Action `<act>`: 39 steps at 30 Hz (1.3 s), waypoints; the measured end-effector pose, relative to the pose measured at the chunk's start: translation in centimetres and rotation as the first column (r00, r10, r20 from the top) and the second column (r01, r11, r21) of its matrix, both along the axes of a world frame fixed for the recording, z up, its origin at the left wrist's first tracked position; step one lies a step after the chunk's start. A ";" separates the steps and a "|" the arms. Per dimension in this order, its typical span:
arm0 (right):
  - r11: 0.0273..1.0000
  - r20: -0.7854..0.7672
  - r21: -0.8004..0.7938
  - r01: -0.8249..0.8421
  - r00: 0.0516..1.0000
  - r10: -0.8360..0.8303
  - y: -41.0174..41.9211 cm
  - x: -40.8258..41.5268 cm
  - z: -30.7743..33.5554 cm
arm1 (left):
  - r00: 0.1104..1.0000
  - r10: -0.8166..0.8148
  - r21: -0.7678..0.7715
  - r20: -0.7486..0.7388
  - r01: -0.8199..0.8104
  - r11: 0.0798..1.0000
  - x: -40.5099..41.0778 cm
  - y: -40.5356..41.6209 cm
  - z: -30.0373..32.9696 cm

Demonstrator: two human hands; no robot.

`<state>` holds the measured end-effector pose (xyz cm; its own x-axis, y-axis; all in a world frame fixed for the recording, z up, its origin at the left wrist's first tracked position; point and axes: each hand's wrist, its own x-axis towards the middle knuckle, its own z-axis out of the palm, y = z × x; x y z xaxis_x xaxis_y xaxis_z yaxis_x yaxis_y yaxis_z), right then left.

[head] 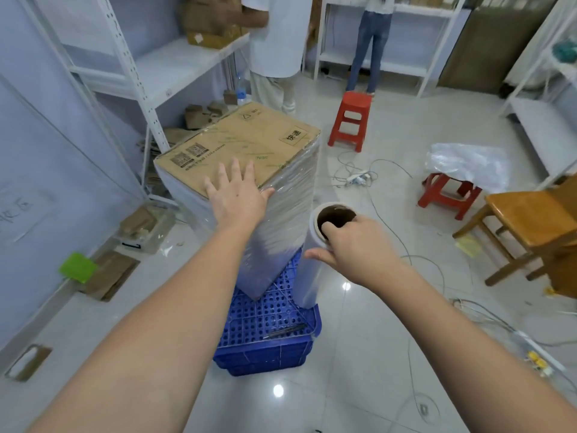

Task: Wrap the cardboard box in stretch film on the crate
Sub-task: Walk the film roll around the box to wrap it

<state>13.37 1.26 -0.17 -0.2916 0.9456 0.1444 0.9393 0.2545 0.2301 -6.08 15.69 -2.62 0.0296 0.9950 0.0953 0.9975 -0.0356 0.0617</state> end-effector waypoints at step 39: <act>0.907 -0.103 0.140 -0.398 0.905 0.413 -0.3 -1.2 -2.8 | 1.000 0.022 0.023 -0.012 -0.021 1.000 0.8 1.1 -0.4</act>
<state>12.21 0.98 -2.99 -0.6183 0.7244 0.3048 0.7834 0.5991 0.1651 -5.30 16.75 -2.98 0.0095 0.9930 0.1178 0.9987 -0.0154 0.0490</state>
